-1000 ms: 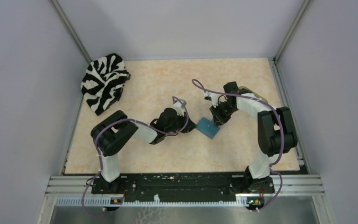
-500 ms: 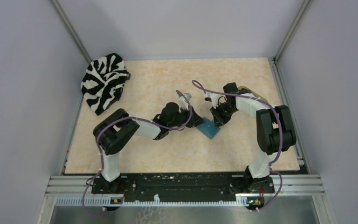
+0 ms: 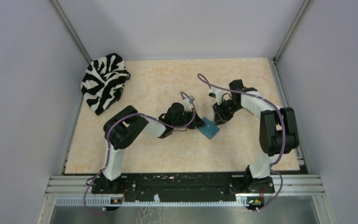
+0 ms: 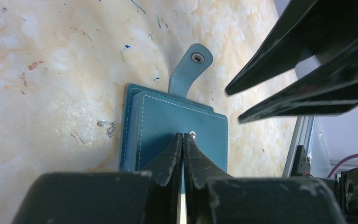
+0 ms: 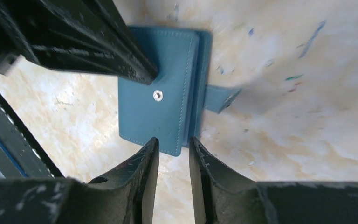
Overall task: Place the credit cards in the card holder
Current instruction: Close the card holder at the center of the board.
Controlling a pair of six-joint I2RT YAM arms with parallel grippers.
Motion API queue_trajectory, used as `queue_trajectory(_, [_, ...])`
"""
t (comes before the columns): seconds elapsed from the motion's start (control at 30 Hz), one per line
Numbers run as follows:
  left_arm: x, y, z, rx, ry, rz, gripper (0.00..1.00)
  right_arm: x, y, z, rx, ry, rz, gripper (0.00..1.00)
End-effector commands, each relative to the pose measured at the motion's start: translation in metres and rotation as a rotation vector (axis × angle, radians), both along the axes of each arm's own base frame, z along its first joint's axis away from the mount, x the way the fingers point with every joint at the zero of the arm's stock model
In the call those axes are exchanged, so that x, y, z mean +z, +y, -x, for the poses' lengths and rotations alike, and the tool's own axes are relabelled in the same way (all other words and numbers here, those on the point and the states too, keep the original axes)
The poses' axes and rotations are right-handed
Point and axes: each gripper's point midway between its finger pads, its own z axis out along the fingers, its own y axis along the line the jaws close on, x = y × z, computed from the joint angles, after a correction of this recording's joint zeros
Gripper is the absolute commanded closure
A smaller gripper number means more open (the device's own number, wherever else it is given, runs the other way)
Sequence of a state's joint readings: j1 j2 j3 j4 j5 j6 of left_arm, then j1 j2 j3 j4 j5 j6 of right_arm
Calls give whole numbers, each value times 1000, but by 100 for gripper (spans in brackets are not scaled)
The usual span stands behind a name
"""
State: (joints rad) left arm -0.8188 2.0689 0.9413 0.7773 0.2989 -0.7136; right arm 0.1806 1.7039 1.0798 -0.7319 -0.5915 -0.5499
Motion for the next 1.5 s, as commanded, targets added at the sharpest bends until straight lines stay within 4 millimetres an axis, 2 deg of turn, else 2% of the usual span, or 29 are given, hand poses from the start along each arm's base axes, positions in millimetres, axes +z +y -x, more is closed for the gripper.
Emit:
queue_trajectory(0.0, [-23, 9, 6, 8, 34, -70, 92, 71, 10, -39, 3, -195, -105, 66])
queue_trajectory(0.07, [-22, 9, 7, 9, 33, -63, 92, 74, 9, -51, -20, -198, -88, 65])
queue_trajectory(0.17, [-22, 10, 8, 11, 34, -55, 92, 67, 6, -64, -55, -158, -52, 65])
queue_trajectory(0.4, [-20, 11, 10, 7, 32, -46, 93, 48, 5, -77, -103, -77, -17, 65])
queue_trajectory(0.6, [-19, 9, 9, 6, 30, -38, 93, 35, 1, -77, -121, -8, 19, 65])
queue_trajectory(0.93, [-19, 9, 10, 1, 30, -37, 93, 25, 0, -66, -107, 50, 30, 76])
queue_trajectory(1.2, [-20, 9, 10, 0, 33, -37, 92, 24, 7, -64, -94, 64, 12, 72])
queue_trajectory(1.47, [-19, 8, 11, -3, 35, -34, 92, 17, 6, -65, -98, 72, 34, 73])
